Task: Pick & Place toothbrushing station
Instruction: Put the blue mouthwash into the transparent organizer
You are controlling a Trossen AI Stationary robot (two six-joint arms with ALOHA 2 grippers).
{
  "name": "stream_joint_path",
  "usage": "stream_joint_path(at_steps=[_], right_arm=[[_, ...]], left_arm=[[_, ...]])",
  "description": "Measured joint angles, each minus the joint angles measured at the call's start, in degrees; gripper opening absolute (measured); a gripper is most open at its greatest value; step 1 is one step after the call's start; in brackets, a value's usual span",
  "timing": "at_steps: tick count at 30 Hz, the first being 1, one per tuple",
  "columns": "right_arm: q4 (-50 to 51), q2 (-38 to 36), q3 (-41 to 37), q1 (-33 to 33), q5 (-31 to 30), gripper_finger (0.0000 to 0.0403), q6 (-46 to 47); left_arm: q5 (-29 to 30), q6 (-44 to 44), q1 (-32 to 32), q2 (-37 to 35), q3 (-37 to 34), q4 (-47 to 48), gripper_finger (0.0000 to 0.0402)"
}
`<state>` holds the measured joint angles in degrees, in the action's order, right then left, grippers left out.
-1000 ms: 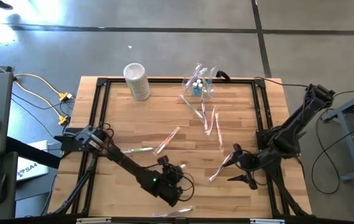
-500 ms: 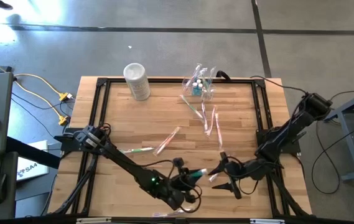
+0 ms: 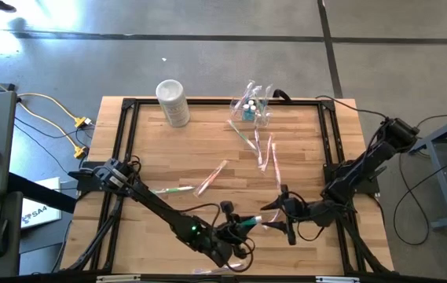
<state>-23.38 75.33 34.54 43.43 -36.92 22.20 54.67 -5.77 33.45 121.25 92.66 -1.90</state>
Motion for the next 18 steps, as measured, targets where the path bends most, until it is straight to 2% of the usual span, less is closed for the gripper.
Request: stream_joint_path(at_steps=[4,9,18], right_arm=[[1.01,0.00,0.00,0.01,-0.31,0.0227,0.02],[1.54,0.00,0.00,-1.40,3.02,0.0241,0.45],[1.85,0.00,0.00,-4.58,8.53,0.0232,0.52]], left_arm=[[0.28,1.99,0.35,0.00,0.00,-0.57,0.0078],[0.16,5.65,0.01,0.00,0.00,-2.77,0.0078],[-3.28,10.30,-2.60,0.00,0.00,-5.40,0.0078]])
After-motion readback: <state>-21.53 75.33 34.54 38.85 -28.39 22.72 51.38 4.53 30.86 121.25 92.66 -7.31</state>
